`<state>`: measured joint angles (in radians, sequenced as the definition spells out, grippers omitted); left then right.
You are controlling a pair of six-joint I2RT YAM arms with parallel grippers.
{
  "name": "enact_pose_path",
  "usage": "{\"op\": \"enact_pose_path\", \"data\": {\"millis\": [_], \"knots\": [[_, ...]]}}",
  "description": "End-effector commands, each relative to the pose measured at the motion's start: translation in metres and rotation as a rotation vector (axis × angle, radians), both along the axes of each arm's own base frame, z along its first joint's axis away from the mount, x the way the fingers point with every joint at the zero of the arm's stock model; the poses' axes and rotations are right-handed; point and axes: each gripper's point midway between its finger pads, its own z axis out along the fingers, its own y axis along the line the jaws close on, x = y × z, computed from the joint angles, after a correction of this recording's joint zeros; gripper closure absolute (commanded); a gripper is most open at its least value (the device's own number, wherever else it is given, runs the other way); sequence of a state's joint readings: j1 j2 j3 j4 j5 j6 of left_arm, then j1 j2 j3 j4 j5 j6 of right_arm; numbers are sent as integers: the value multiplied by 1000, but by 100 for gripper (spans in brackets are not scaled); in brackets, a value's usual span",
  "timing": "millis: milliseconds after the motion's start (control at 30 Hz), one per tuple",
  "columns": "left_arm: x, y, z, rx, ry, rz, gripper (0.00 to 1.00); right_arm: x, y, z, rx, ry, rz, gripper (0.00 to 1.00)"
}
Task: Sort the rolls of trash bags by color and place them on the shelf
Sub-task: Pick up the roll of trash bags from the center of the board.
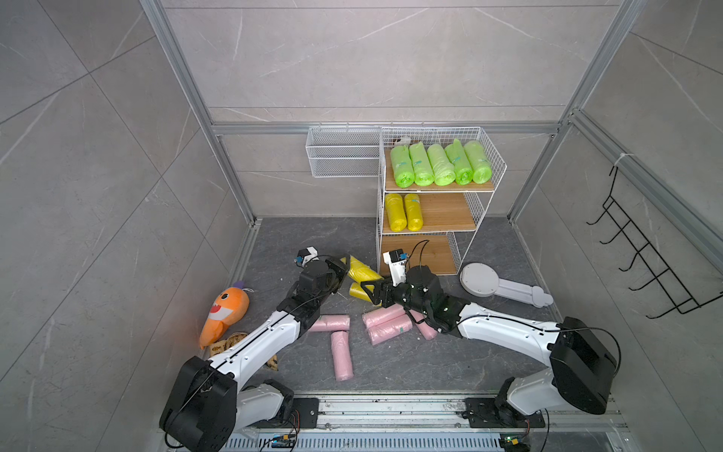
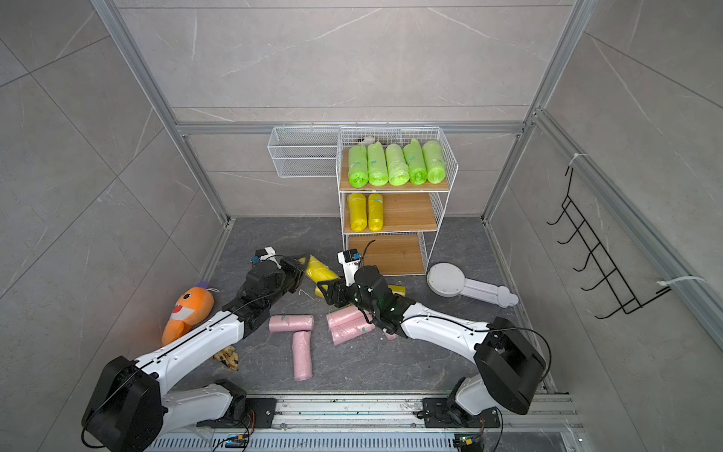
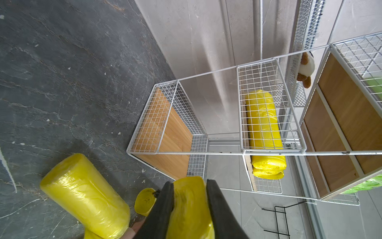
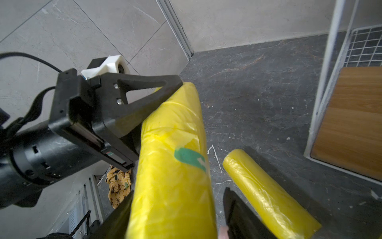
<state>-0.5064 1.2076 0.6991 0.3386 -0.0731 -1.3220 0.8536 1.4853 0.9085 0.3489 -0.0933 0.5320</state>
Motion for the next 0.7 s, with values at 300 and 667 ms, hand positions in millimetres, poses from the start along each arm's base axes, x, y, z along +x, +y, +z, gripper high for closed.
{"op": "enact_pose_path", "data": {"millis": [300, 667], "knots": [[1, -7, 39, -102, -103, -15, 67, 6, 0, 21, 45, -46, -32, 64], [4, 4, 42, 84, -146, 4, 20, -2, -38, 33, -26, -58, -70, 68]]}}
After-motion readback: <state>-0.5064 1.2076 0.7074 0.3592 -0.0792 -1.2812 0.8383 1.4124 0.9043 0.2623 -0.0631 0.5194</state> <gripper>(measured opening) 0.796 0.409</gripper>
